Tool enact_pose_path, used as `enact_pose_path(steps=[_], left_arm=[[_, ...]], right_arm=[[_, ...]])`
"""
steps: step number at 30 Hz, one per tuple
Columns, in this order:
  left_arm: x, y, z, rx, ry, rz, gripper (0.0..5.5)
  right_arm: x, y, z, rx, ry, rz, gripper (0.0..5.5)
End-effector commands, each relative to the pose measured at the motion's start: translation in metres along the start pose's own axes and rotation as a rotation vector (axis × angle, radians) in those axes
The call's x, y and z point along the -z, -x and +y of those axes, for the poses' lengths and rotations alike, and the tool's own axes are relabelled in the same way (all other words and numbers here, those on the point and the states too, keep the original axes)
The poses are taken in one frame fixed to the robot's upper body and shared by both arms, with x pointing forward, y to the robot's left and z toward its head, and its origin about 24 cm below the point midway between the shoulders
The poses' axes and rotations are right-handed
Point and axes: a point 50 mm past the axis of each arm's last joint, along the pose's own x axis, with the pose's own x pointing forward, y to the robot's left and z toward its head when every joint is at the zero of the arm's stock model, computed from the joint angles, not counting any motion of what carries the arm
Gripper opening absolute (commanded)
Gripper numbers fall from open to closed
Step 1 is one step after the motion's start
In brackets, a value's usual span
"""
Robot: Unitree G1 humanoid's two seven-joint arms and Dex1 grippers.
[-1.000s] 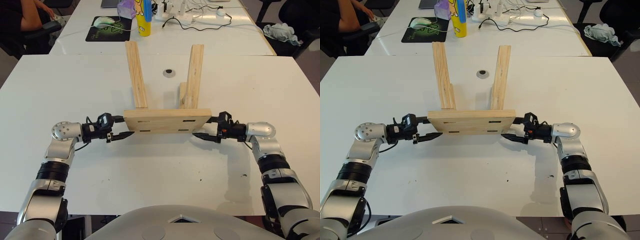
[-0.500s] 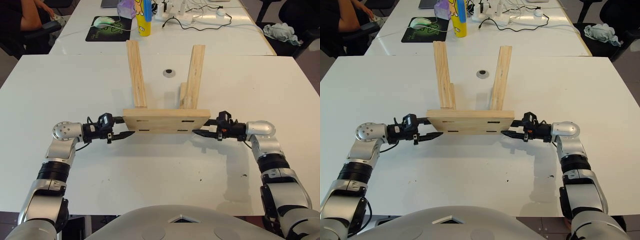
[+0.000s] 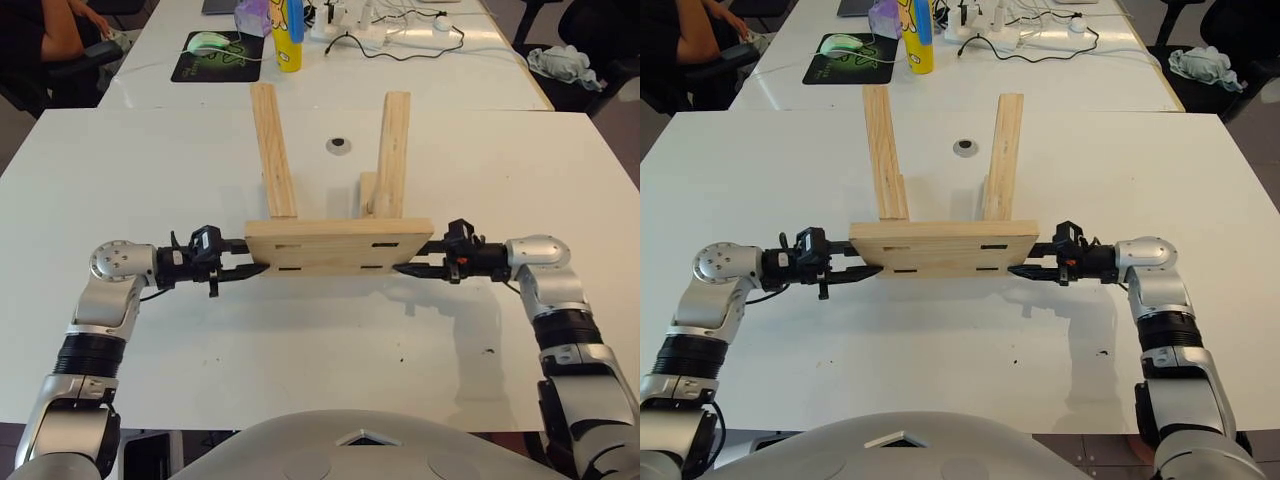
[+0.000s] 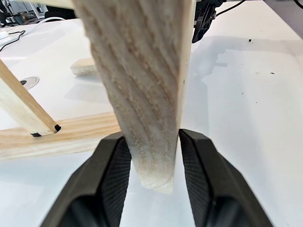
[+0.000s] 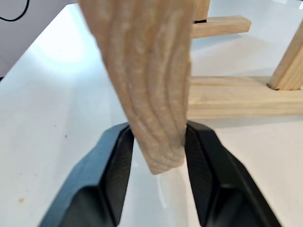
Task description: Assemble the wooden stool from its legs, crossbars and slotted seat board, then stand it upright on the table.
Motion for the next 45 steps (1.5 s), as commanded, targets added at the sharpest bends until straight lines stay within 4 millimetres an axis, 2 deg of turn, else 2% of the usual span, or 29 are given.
enact_pose_path(steps=[1, 9, 15, 22, 27, 32, 42, 45], left_arm=[[-0.032, -0.004, -0.004, 0.045, -0.018, -0.077, 1.57], [-0.055, 0.006, -0.010, 0.110, 0.138, -0.090, 1.57], [-0.072, 0.010, -0.008, 0.183, 0.334, -0.116, 1.57], [-0.089, 0.017, 0.006, 0.257, 0.594, -0.139, 1.57], [-0.093, 0.023, 0.016, 0.285, 0.735, -0.138, 1.57], [-0.105, 0.026, 0.031, 0.274, 0.843, -0.153, 1.54], [-0.110, 0.020, 0.057, 0.291, 1.087, -0.127, 1.51], [-0.110, 0.015, 0.063, 0.301, 1.156, -0.104, 1.51]], right_arm=[[-0.042, 0.000, 0.011, -0.115, 0.002, -0.088, 1.58], [-0.087, 0.016, 0.023, -0.275, -0.147, -0.051, 1.53], [-0.091, 0.021, 0.029, -0.325, -0.281, -0.049, 1.46], [-0.098, 0.027, 0.032, -0.378, -0.467, -0.061, 1.40], [-0.116, 0.031, 0.023, -0.396, -0.589, -0.089, 1.36], [-0.129, 0.033, 0.015, -0.418, -0.702, -0.118, 1.35], [-0.137, 0.032, -0.002, -0.421, -0.981, -0.143, 1.34], [-0.138, 0.030, -0.013, -0.385, -1.049, -0.172, 1.34]])
